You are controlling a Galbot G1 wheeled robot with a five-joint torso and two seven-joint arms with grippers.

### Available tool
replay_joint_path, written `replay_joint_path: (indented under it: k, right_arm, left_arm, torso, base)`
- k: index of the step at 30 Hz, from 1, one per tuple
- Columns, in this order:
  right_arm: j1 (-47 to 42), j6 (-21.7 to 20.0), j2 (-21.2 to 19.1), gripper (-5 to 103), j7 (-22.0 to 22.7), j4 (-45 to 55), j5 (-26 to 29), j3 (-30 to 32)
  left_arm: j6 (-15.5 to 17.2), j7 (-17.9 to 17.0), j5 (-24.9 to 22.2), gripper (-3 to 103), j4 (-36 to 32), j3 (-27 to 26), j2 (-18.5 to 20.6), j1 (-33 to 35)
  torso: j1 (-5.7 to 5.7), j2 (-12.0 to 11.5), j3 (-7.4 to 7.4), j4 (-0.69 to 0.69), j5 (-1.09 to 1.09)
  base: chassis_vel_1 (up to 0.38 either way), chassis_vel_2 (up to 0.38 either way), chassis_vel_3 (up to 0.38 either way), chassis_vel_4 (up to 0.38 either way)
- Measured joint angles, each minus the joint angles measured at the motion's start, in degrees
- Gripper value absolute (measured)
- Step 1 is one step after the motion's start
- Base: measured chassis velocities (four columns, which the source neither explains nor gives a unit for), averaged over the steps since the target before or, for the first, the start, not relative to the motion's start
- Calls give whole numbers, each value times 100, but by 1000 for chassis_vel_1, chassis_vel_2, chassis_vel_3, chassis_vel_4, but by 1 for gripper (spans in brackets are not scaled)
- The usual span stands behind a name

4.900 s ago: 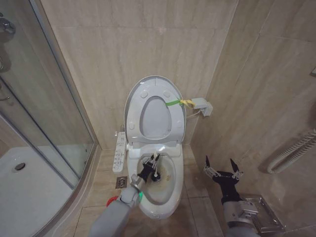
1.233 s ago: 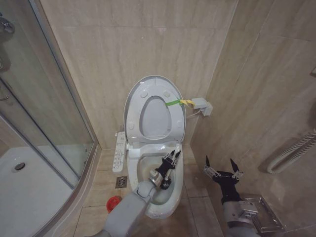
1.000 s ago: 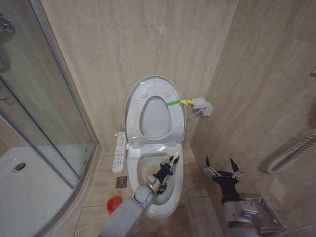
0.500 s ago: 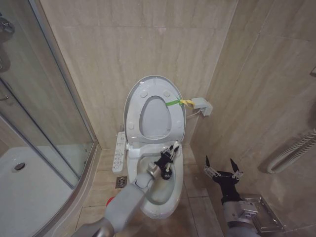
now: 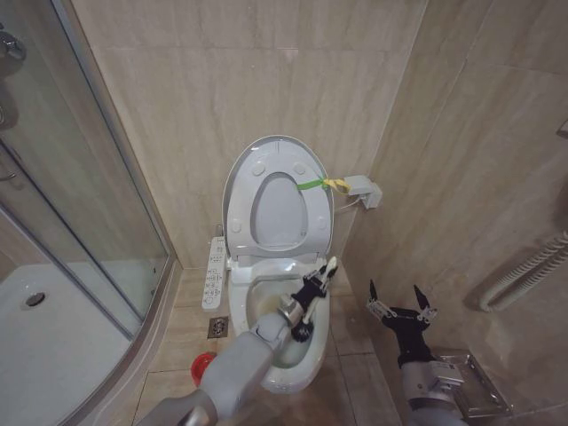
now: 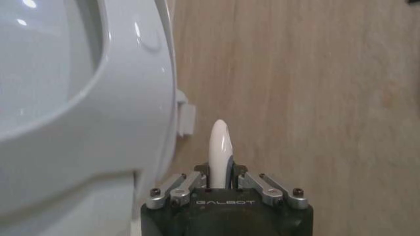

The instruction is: Open the toilet lid, clean the toilet bowl with a toilet brush, close the toilet lid, and flush.

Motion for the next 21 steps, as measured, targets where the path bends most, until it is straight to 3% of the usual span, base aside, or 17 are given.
replay_joint_path:
  k: [6, 21]
  right_arm:
    - [0, 0, 0, 100, 0, 0, 0, 0]
    - [0, 0, 0, 100, 0, 0, 0, 0]
  left_arm:
    - [-58, 98, 166, 22, 83, 79, 175, 121]
    - [-9, -77, 72, 22, -14, -179, -11, -302]
  torso:
    - [0, 0, 0, 3, 0]
    - [0, 0, 0, 0, 0]
  base:
    - [0, 0, 0, 0]
    - [0, 0, 0, 0]
